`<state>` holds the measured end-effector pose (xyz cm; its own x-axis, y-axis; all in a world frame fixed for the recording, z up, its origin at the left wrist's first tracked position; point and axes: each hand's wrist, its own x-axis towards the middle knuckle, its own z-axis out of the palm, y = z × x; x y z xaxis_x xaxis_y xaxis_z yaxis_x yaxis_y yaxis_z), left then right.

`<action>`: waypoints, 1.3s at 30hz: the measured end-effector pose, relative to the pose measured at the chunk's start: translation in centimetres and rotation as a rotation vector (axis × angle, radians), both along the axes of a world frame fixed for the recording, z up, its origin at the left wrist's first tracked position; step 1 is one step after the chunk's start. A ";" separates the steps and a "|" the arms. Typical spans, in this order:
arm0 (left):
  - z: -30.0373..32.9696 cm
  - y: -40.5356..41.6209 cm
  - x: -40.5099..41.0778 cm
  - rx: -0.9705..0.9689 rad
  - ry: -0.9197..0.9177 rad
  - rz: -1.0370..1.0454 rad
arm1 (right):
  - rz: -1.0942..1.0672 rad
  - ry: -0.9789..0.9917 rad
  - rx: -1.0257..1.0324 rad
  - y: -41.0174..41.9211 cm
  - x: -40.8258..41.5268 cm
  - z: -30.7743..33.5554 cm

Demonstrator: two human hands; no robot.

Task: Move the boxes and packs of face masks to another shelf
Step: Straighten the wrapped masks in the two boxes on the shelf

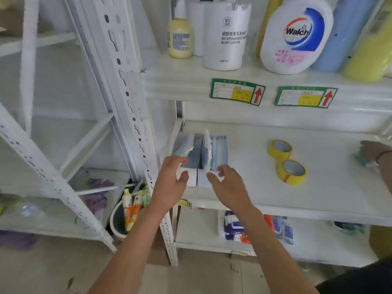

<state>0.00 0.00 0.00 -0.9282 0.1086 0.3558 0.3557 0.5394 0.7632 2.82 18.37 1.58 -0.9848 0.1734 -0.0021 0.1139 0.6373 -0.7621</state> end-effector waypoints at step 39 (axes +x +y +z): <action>-2.6 2.2 -9.6 0.168 0.209 0.060 | -0.783 0.165 -0.633 11.2 -4.4 -9.5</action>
